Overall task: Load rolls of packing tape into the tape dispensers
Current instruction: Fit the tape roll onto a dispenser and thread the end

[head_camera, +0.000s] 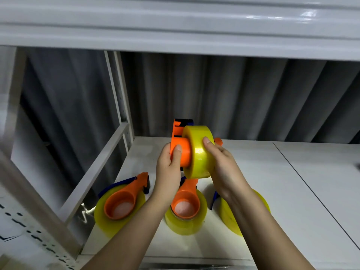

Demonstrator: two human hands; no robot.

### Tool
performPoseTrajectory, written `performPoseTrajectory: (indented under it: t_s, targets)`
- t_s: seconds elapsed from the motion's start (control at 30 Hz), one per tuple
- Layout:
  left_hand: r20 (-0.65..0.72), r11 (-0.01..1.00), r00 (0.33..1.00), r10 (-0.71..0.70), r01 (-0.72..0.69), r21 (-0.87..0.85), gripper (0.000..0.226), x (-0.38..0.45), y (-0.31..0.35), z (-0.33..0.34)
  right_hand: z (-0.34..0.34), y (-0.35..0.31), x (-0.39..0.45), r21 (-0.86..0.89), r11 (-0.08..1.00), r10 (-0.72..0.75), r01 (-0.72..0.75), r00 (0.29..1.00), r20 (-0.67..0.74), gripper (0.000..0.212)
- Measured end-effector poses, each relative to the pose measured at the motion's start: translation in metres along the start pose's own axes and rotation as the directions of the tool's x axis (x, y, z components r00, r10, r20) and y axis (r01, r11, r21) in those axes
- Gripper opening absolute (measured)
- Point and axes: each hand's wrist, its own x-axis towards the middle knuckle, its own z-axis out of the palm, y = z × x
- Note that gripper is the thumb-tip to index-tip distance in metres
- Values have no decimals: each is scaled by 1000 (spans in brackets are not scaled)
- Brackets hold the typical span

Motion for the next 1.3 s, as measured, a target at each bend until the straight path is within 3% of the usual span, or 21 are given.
performPoseTrajectory:
  t_s: [0.1, 0.33, 0.37, 0.43, 0.5, 0.6, 0.77, 0.9, 1.07, 1.17, 1.27, 1.3]
  targets:
    - [23, 982, 992, -121, 123, -146, 13, -2, 3, 2, 3, 4, 1, -33, 999, 3, -2, 1000, 20, 43]
    - [115, 867, 927, -357, 374, -329, 38, -3, 13, 11, 10, 9, 2, -173, 985, -19, 22, 1000, 18, 14]
    - [110, 867, 930, -350, 366, -338, 41, -3, 12, 12, 11, 9, 3, -234, 971, -53, 51, 999, -5, 14]
    - [85, 896, 950, -300, 311, -317, 41, -4, 15, 15, 10, 10, 6, -277, 954, -122, 116, 993, -2, 42]
    - [80, 924, 968, -236, 249, -289, 42, -4, 18, 16, 3, 12, 11, -192, 973, -110, 127, 989, 96, 65]
    - [145, 940, 969, -200, 231, -250, 36, -1, 18, 13, -12, 19, 18, -60, 997, -39, 54, 972, 230, 77]
    - [200, 917, 947, -252, 300, -264, 13, 7, 22, 12, -2, 30, 17, -3, 991, -128, 131, 975, 181, 75]
    - [175, 903, 947, -268, 310, -296, 22, 1, 21, 18, 11, 40, 16, 90, 977, -201, 194, 976, 85, 82]
    - [233, 916, 936, -264, 319, -243, 34, 8, 17, 7, 11, 38, 18, -50, 980, -187, 192, 978, 89, 66]
    - [348, 906, 877, -331, 398, -142, 36, 23, 23, -9, 11, 37, 16, -128, 974, -179, 185, 982, 56, 54]
    - [529, 883, 737, -421, 467, 51, 37, 39, 34, -27, 11, 39, 12, -155, 975, -150, 157, 987, 57, 64]
    - [527, 874, 721, -450, 477, 95, 36, 41, 36, -30, 12, 39, 11, -176, 973, -141, 148, 989, 52, 65]
